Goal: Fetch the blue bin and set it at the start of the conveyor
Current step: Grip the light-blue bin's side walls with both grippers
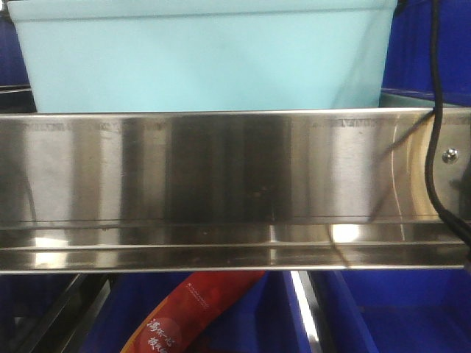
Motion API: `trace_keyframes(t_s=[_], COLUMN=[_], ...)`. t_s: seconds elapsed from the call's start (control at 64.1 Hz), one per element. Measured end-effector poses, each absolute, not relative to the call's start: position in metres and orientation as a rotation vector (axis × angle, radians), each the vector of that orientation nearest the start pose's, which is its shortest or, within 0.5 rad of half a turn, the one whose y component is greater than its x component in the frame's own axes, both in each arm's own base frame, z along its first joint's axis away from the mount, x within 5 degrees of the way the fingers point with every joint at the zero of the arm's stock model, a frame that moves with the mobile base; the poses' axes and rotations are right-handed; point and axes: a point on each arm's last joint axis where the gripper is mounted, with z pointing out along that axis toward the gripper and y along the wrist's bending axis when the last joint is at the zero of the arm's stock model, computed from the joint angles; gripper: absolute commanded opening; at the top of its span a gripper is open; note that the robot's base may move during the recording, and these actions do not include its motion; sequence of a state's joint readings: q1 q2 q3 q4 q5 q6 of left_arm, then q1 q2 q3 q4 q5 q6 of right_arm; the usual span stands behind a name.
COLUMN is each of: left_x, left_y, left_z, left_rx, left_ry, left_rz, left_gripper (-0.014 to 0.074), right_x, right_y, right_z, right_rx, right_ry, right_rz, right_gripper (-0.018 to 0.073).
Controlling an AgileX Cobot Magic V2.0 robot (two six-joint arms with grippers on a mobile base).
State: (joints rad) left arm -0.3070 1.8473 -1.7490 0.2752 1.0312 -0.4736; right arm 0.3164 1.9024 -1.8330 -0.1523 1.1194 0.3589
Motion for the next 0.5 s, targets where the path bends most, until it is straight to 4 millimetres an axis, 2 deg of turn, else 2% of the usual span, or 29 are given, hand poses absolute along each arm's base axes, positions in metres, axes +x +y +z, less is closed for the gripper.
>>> trace_keyframes(t_s=[0.499], left_x=[0.3981], left_y=[-0.104], left_z=[0.3275], left_rx=[-0.095], left_ry=[2.554], left_rz=[0.068], left_gripper=[0.0274], right_x=[0.4024], right_y=[0.1186], right_z=[0.3234], right_rx=[-0.01], right_ry=[2.656], right_rz=[0.01], right_gripper=[0.0152])
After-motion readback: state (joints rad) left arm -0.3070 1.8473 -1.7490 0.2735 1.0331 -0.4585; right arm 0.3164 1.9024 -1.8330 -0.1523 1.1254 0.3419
